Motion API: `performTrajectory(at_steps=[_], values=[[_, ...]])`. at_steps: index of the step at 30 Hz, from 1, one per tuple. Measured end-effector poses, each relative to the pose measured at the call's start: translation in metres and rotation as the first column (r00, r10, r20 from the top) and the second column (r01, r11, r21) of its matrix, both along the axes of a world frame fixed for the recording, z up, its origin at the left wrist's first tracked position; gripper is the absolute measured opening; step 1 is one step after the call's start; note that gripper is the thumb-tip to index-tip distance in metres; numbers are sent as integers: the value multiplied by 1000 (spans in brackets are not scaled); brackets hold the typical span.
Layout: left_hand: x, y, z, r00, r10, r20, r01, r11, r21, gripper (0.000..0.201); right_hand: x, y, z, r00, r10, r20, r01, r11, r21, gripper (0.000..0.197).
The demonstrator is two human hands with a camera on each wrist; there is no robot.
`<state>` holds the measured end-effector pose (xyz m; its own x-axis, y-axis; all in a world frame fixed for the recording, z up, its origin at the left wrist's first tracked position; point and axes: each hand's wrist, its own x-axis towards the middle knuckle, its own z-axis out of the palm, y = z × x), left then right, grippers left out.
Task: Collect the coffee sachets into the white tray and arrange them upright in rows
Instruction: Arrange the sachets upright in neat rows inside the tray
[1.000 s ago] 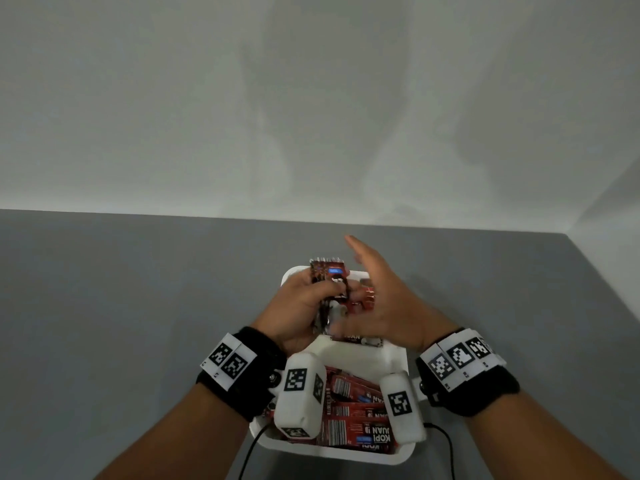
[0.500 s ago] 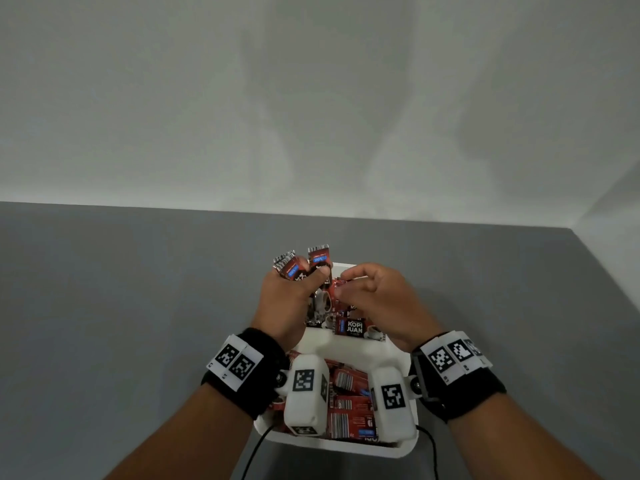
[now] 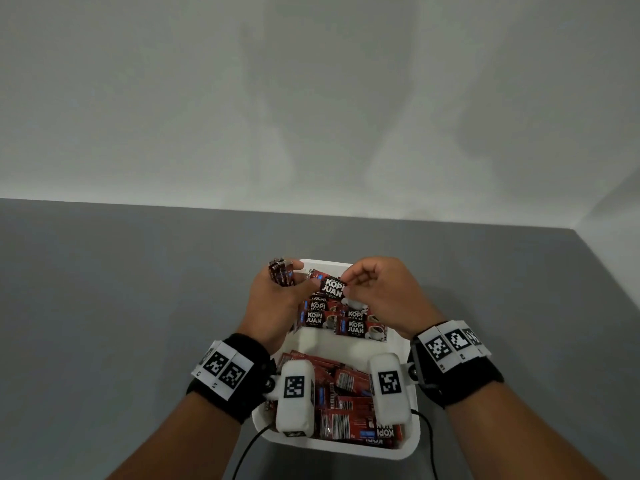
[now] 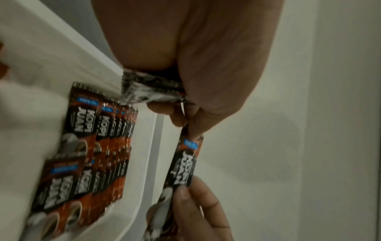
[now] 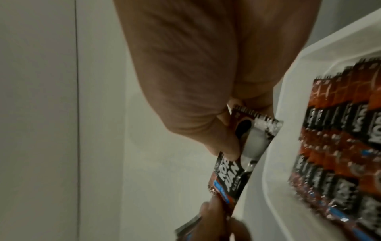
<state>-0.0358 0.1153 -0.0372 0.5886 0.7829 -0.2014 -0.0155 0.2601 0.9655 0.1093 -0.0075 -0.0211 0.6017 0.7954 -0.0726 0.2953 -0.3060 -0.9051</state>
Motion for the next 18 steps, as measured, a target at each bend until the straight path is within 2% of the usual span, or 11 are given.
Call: performTrajectory(at_steps=[3, 5, 8, 13, 18], values=[[-10, 9, -8, 991, 86, -105, -85, 996, 21, 22, 6, 5, -17, 993, 35, 110, -19, 990, -142, 22], [-14, 15, -13, 983, 92, -161, -97, 995, -24, 23, 4, 11, -31, 980, 99, 173, -51, 964, -262, 28], [-17, 19, -17, 976, 63, -210, -84, 992, -93, 19, -2, 23, -51, 964, 194, 181, -117, 922, -368, 32], [-17, 17, -23, 975, 52, -214, -79, 990, -118, 22, -14, 40, -71, 943, 257, 210, -147, 891, -429, 16], [-21, 17, -27, 964, -10, -267, -18, 995, -103, 23, -18, 45, -83, 892, 300, 339, -132, 889, -438, 17]])
